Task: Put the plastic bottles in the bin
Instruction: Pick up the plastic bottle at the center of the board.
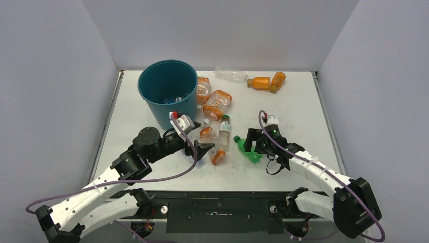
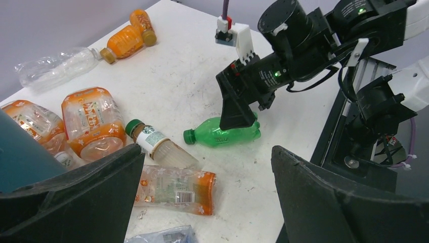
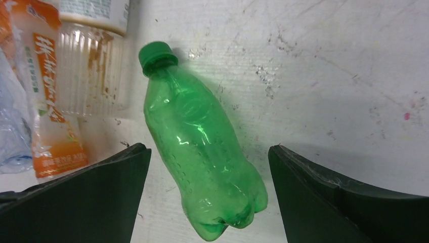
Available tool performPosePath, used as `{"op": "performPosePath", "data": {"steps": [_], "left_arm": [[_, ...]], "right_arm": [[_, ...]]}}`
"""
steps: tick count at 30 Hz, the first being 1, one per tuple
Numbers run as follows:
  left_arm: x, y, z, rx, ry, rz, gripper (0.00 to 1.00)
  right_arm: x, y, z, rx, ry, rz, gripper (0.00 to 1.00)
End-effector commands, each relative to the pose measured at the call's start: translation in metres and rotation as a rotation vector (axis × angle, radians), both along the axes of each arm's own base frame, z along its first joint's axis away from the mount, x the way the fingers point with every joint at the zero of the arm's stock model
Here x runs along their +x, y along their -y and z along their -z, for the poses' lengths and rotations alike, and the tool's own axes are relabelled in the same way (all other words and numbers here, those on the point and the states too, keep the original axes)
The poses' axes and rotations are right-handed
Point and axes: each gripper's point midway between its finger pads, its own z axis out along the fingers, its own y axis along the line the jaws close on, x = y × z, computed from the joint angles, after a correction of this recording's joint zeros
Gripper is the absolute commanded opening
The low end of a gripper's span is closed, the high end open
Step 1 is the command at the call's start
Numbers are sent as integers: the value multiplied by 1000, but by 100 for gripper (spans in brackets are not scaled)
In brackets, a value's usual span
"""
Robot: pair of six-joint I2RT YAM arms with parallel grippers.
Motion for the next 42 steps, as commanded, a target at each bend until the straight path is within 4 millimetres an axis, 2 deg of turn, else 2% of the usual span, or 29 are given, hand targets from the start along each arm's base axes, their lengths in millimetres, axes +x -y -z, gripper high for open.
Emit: {"op": "performPosePath", "data": {"steps": [1, 11, 14, 18, 25, 29, 31, 36, 39, 42], "left_arm": [[-1, 0, -13, -14, 57, -12, 96], [0, 0, -9, 22, 47, -27, 96], [-1, 0, -9, 22, 50, -33, 96], [-3, 0, -8, 21, 51, -33, 96], [-4, -1, -8, 39, 82, -28, 96], [-4, 0, -6, 45, 82, -27, 96], [-4, 0, -6, 47, 84, -30, 96], [-2, -2, -6, 40, 88, -49, 96], [-4, -3, -12, 12, 100, -46, 96], [-9, -8, -23, -44, 132, -48, 96]], "right_arm": [[-2, -10, 12, 41, -8, -38, 90], [-27, -25, 45, -7, -82, -100, 92], [-29, -27, 55, -21, -103, -98, 96], [-27, -26, 56, -33, -105, -94, 100], [-26, -27, 57, -42, -114, -105, 81], [-30, -29, 56, -27, -117, -116, 59], [-32, -34, 48, -1, -99, -133, 52], [-33, -35, 15, 20, -21, -125, 44], [-32, -36, -23, 57, 88, -114, 40], [-35, -41, -75, 148, 241, -130, 37]]}}
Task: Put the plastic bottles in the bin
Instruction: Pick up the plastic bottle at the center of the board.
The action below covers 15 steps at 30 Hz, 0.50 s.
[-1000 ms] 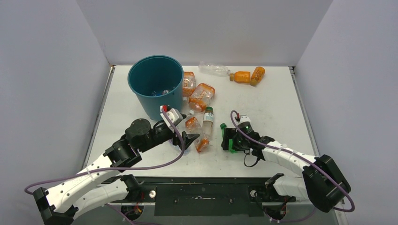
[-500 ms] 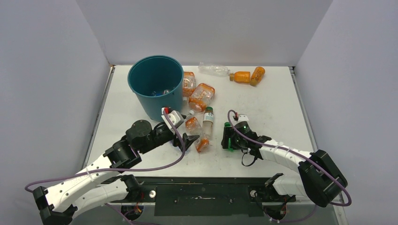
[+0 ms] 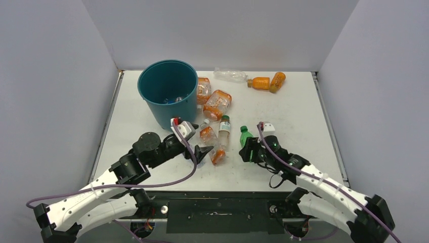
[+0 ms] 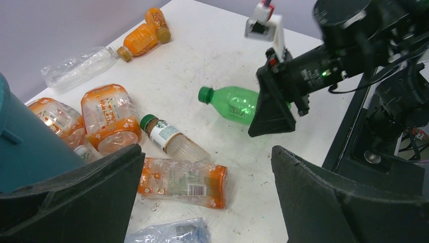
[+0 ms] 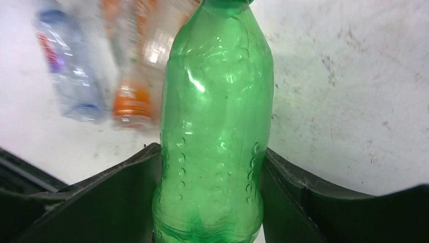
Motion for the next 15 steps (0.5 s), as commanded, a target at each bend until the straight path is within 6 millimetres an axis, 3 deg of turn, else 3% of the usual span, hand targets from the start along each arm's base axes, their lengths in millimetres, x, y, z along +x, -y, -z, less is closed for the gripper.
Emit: {"op": "performPosePath", "data": {"steps": [1, 8, 12, 15], "left_arm": [[-6, -7, -37, -137, 94, -3, 96], [-34, -11, -85, -427, 86, 97, 96], [-42, -6, -119, -495, -21, 141, 96], [-53, 8, -140, -509, -84, 234, 96]], "right_arm": [[8, -8, -89, 153, 247, 15, 36], [-33, -32, -194, 500, 623, -232, 31], [-56, -34, -227, 663, 777, -327, 30], [-67, -43, -238, 730, 815, -406, 28]]}}
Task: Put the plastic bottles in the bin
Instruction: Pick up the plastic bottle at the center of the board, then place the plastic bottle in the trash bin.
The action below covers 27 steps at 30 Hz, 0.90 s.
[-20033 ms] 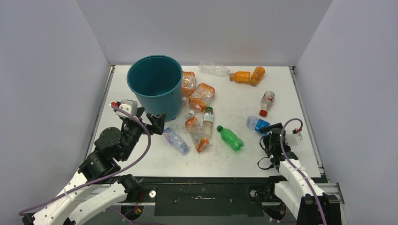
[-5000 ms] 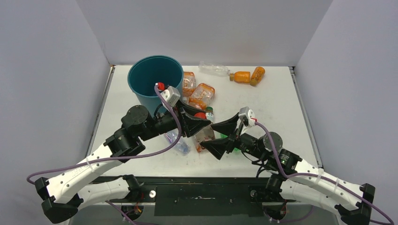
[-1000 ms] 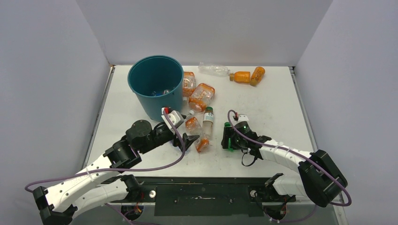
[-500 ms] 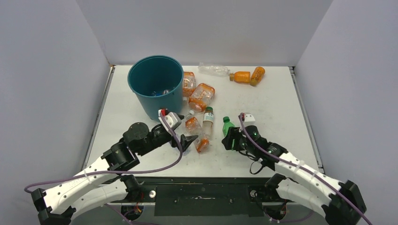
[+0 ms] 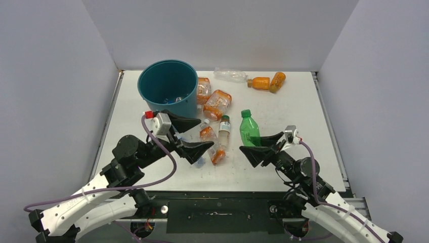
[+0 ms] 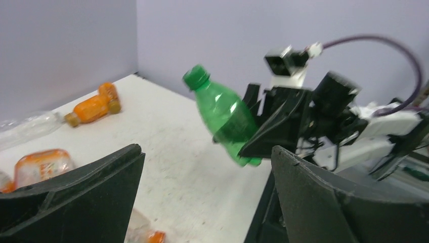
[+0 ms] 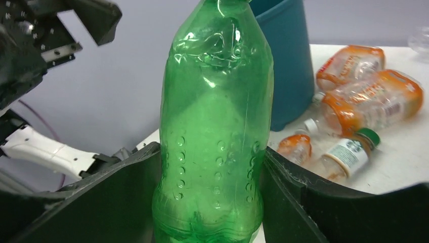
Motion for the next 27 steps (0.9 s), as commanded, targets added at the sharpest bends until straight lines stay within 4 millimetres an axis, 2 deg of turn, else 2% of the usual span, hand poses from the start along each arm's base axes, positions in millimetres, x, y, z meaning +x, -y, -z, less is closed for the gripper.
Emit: {"op": "performPosePath", "data": {"steps": [1, 3, 6, 10, 15, 16, 22, 27], "left_arm": [[-26, 14, -68, -148, -50, 180, 96], [-30, 25, -76, -159, -71, 238, 96], [-23, 38, -82, -154, -97, 248, 96], [-1, 53, -71, -118, -170, 191, 96], [6, 78, -61, -107, -259, 241, 100], [7, 81, -59, -107, -271, 245, 95], [31, 88, -50, -150, -347, 164, 83], [30, 94, -56, -204, -376, 218, 79]], "right_arm": [[-26, -17, -46, 137, 190, -168, 27], [-30, -25, -47, 143, 194, -215, 26], [-32, -31, -47, 160, 195, -249, 23], [-34, -28, -49, 206, 213, -237, 21], [-29, -30, -44, 186, 200, -212, 18], [-29, -29, -44, 186, 202, -212, 18], [-31, -28, -42, 180, 213, -206, 17], [-29, -26, -39, 168, 209, -186, 16]]}}
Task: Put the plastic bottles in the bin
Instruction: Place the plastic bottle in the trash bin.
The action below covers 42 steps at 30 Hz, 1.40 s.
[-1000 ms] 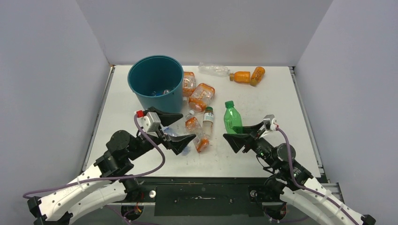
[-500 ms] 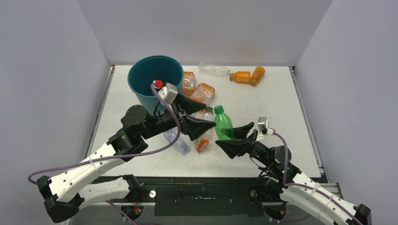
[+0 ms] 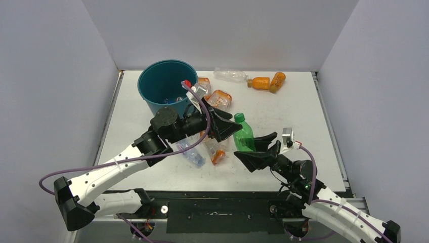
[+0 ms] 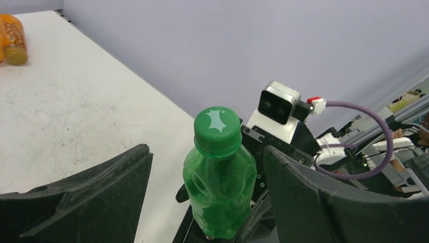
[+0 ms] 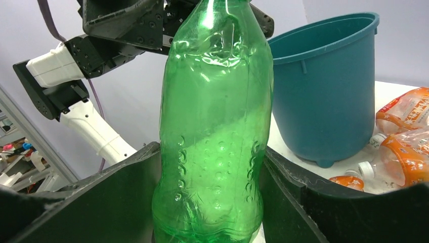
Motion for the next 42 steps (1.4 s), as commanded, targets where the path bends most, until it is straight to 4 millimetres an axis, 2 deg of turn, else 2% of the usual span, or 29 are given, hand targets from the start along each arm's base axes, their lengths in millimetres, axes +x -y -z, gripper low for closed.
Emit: {"op": "performPosePath", "data": {"steps": [1, 8, 14, 19, 21, 23, 24, 25, 26, 28, 29, 30, 31, 33, 35, 40, 42], "left_arm": [[0, 2, -40, -146, 9, 23, 78], [-1, 10, -41, -186, -23, 66, 74], [-1, 17, -31, -157, -35, 87, 53], [-4, 19, -28, -147, -38, 110, 50], [-5, 19, -28, -144, -33, 117, 37], [-7, 20, -28, -141, -27, 129, 20], [-7, 21, -28, -138, -26, 133, 7], [-7, 21, -26, -135, -30, 134, 0], [-6, 21, -26, -135, -30, 130, 0], [-5, 19, -25, -131, -27, 111, 0], [-3, 17, -25, -127, -25, 96, 0], [-1, 14, -26, -125, -18, 77, 0], [2, 10, -26, -120, -10, 53, 0], [8, 1, -33, -116, 16, 7, 0], [19, -16, -48, -127, 57, -49, 0], [52, -87, -104, -179, 176, -266, 0], [61, -118, -126, -172, 241, -380, 0]], "right_arm": [[-1, 4, -12, 33, 51, 22, 15], [0, 1, -6, 28, 37, 19, 15], [-1, -1, -6, 22, 34, 19, 14], [-1, -3, -4, 17, 27, 20, 14], [-1, -5, -4, 15, 26, 17, 15], [-1, -5, -4, 12, 21, 17, 17], [-1, -6, -4, 9, 16, 17, 20], [-1, -7, -2, 1, 7, 16, 25], [-1, -8, -2, -8, 0, 15, 34], [0, -11, -1, -30, -24, 6, 63], [1, -13, 1, -42, -45, 3, 85], [3, -13, 1, -50, -70, 10, 95], [6, -13, 2, -52, -105, 24, 90], [14, -8, 3, -45, -170, 70, 90], [18, -1, -7, -17, -197, 112, 90], [15, 11, -33, -38, -242, 134, 90], [10, 11, -37, -70, -230, 116, 90]]}}
